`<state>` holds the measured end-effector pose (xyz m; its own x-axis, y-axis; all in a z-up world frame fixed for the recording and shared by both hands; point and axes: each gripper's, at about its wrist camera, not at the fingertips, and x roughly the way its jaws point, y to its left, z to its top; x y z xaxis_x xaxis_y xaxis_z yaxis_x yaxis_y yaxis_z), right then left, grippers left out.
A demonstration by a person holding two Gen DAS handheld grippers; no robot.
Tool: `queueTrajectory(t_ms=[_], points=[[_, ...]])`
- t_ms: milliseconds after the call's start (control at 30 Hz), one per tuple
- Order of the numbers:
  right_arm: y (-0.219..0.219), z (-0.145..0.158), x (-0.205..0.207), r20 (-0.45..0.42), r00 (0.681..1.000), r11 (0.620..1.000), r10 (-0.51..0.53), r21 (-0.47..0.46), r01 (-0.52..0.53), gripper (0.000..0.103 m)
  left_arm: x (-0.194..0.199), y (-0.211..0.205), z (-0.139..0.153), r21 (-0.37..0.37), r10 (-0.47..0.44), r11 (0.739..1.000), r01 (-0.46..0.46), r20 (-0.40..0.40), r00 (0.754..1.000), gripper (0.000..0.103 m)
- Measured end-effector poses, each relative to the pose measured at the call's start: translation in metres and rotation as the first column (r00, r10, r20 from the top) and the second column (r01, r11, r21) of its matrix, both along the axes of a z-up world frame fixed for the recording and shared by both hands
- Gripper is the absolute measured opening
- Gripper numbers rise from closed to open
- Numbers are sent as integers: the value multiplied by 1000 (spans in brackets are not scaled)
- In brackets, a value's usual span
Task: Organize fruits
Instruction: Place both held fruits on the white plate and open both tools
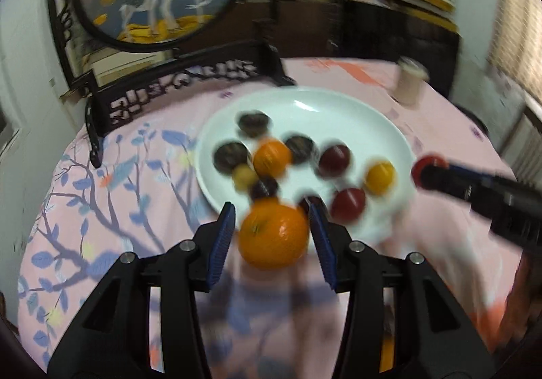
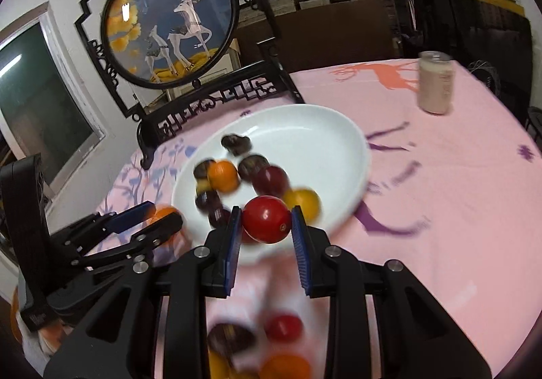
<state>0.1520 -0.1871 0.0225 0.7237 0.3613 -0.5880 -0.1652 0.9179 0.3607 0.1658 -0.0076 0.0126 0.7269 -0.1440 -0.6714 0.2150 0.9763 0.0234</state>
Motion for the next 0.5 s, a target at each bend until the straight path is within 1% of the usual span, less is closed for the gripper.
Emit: queueTrajectory(t_ms=[33,67,100,133,167,233,333,367,433,500], points=[[2,-2,9,-2,1000,1000,1,19,-1,30,7,2,0,-17,16,1000,-16,7,1000,52],[2,-5,16,-6,1000,999,-2,41,3,32,12,4,-1,-40,31,999,-31,13,999,64],[1,-11,23,-21,1000,998,-5,63,6,44,15,9,-4,-78,43,996,-41,23,999,73],[-1,-15,26,-42,999,998,-4,69,7,55,15,11,-7,-96,30,995,-27,28,999,74],[-3,-18,27,-47,999,997,-8,71,11,56,16,11,-11,-82,15,997,-13,24,1000,74],[-12,-20,26,-42,999,997,-27,69,30,55,17,11,-15,-57,17,998,-16,16,1000,74],[-21,-22,21,-56,998,994,-36,97,42,56,16,9,-19,-77,-13,997,11,-19,1000,75],[-23,-22,16,-62,997,994,-35,99,41,56,11,8,-19,-70,-17,997,16,-19,1000,75],[-25,-22,9,-71,997,994,-30,101,37,56,0,2,-19,-15,-29,999,29,4,1000,75],[-29,-19,-4,-63,998,994,-26,105,33,56,-15,-5,-20,44,-49,998,48,29,998,79]])
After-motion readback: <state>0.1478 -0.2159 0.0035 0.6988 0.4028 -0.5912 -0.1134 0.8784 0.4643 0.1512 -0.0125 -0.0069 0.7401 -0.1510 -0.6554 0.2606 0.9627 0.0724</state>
